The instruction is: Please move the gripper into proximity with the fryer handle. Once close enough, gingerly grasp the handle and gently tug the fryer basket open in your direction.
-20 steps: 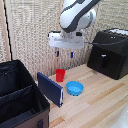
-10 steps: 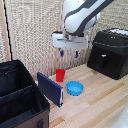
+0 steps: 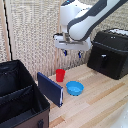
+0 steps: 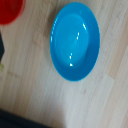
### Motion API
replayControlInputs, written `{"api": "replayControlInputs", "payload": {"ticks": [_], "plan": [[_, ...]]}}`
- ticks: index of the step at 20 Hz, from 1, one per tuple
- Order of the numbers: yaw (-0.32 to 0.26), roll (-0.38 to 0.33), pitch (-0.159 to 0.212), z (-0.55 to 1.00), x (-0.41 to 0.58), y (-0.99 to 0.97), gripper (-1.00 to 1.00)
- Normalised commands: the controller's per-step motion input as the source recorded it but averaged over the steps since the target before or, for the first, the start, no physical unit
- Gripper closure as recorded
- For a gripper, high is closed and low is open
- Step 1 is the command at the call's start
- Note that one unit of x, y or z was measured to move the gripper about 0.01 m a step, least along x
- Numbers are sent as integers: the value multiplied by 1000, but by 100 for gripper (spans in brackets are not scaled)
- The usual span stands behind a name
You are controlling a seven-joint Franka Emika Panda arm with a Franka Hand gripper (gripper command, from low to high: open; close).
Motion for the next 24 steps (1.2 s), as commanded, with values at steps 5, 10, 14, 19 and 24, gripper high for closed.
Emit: {"api": "replayControlInputs", "payload": {"ticks": [5, 10, 14, 19, 24], "plan": [[-147, -333, -139, -41, 119, -304, -100], [-74, -351, -142, -85, 77, -383, -100], [-10, -351, -145, -176, 1, -429, -100], [0, -354, -123, -250, 0, -442, -100], [13, -301, -118, -345, -36, -518, -100]]}}
